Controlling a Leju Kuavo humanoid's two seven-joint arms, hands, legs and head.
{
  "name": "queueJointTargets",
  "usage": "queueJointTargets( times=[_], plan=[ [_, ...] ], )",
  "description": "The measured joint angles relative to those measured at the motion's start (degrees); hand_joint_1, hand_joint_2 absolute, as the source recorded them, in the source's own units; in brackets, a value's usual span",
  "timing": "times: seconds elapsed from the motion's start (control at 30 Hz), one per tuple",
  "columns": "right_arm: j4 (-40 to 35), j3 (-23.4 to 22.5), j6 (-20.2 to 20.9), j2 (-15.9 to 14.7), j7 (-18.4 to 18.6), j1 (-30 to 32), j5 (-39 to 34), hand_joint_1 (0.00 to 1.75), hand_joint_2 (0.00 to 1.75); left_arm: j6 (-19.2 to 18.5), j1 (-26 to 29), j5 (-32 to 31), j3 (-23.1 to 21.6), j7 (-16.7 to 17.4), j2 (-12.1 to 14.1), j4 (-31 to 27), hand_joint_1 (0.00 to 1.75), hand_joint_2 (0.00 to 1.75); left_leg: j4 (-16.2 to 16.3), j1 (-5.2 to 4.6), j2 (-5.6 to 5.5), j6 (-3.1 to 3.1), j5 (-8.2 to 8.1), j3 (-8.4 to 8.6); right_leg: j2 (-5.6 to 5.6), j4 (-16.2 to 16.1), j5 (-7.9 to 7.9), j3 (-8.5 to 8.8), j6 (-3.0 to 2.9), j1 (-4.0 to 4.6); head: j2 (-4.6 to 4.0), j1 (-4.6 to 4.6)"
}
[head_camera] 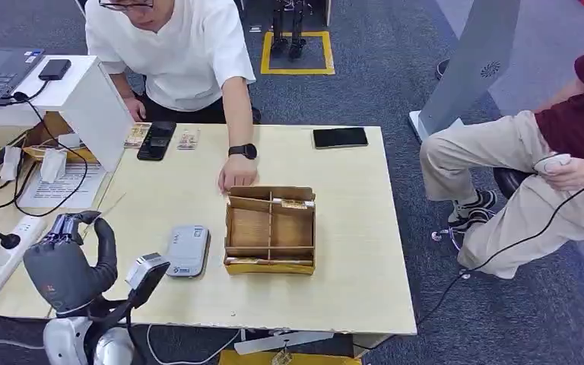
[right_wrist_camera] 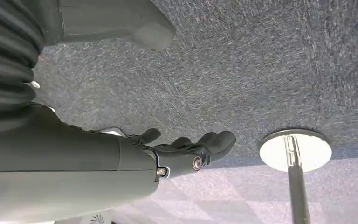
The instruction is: Pass the card to the sensor for recognition and then transmit it.
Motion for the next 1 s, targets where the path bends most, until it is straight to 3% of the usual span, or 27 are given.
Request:
queueJointTargets(
  times=[0.27,0.53,0.73,0.87,0.9,1.0],
  plan=[
    [0.0,0.0,0.0,0.0,0.04,0.0,-0.86,0.0,1.75,0.0,0.75,-1.73,3.97,1.29,-0.09,-0.39,1.75,1.75,0.0,0.0,-0.01,0.0,0.0,0.0,-0.03,0.01,0.0,0.01,0.0,0.0,0.0,0.0],
    [0.0,0.0,0.0,0.0,0.04,0.0,-0.88,0.0,1.75,0.0,0.96,-2.01,5.0,1.36,-0.17,-0.66,1.75,1.75,0.0,0.0,-0.02,0.0,0.0,0.0,-0.03,0.01,0.0,0.02,0.0,0.0,0.0,0.0],
    [0.0,0.0,0.0,0.0,0.04,-0.01,-1.16,0.0,1.75,0.0,1.06,-5.46,5.02,3.69,-0.2,-0.65,1.75,1.75,0.0,0.0,-0.02,0.0,0.0,-0.01,-0.03,0.01,0.0,0.02,0.0,0.0,0.0,0.0],
    [0.02,0.0,0.0,-0.02,0.04,0.0,-1.67,0.0,1.75,-0.02,1.1,-6.62,5.79,2.16,-0.2,0.86,1.75,1.75,0.0,0.0,-0.02,0.0,0.0,-0.01,-0.03,0.01,0.0,0.02,0.0,0.0,0.0,0.0],
    [0.02,0.0,0.0,-0.02,0.04,0.0,-1.69,0.0,1.75,-0.02,1.3,-7.17,6.14,2.43,-0.2,1.38,1.75,1.75,0.0,0.0,-0.02,0.0,0.0,-0.01,-0.02,0.0,0.0,0.01,0.0,0.0,0.0,0.0],
    [0.0,0.02,0.0,0.0,0.04,0.0,-1.8,0.0,1.75,-0.02,2.35,-11.44,5.85,7.96,-0.31,2.21,1.75,1.75,0.0,0.0,-0.01,0.0,0.0,-0.01,-0.02,0.0,-0.01,0.01,0.0,0.0,0.0,0.0]
  ],
)
